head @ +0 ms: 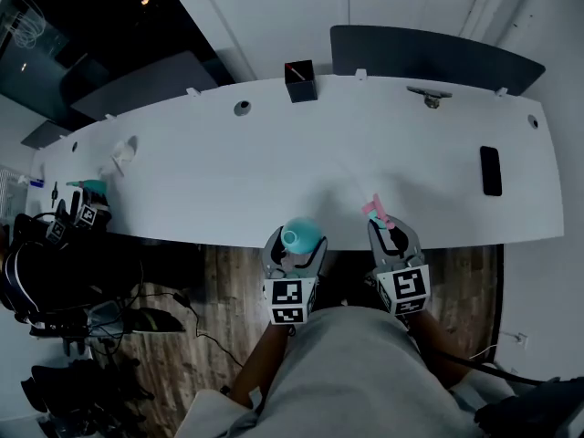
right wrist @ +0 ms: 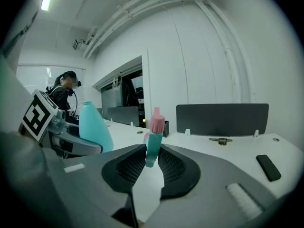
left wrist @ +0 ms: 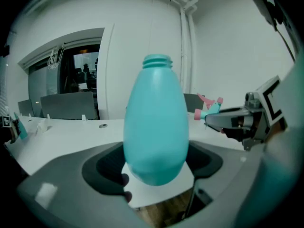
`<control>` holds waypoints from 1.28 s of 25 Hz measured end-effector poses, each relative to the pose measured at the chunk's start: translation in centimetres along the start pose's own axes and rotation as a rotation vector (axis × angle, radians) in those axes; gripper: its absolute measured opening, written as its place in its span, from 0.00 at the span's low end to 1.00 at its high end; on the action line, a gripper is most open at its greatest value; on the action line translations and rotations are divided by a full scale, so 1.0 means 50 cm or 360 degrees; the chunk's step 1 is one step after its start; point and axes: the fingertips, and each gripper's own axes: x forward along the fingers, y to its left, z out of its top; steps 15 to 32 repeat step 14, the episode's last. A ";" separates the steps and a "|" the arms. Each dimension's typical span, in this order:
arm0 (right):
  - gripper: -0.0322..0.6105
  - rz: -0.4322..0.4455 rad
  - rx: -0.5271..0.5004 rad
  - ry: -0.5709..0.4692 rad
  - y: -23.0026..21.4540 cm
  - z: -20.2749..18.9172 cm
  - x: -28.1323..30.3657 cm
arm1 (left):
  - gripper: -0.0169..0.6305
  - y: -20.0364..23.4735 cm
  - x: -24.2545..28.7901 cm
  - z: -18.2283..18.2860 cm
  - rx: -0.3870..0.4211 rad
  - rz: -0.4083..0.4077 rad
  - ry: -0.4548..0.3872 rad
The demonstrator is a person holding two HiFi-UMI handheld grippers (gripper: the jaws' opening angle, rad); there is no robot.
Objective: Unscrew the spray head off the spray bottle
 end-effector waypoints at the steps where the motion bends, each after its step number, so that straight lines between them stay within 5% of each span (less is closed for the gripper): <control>1: 0.18 -0.0003 -0.0004 -0.0002 0.001 0.003 0.001 | 0.62 -0.002 0.001 0.002 0.0004 -0.0011 -0.0004; 9: 0.18 -0.0061 -0.0008 -0.0016 -0.014 0.009 -0.014 | 0.62 -0.035 0.015 0.009 0.0037 -0.0109 -0.0018; 32: 0.18 -0.0056 -0.0015 -0.0001 -0.014 0.006 -0.017 | 0.62 -0.036 0.016 0.004 0.0031 -0.0104 -0.0005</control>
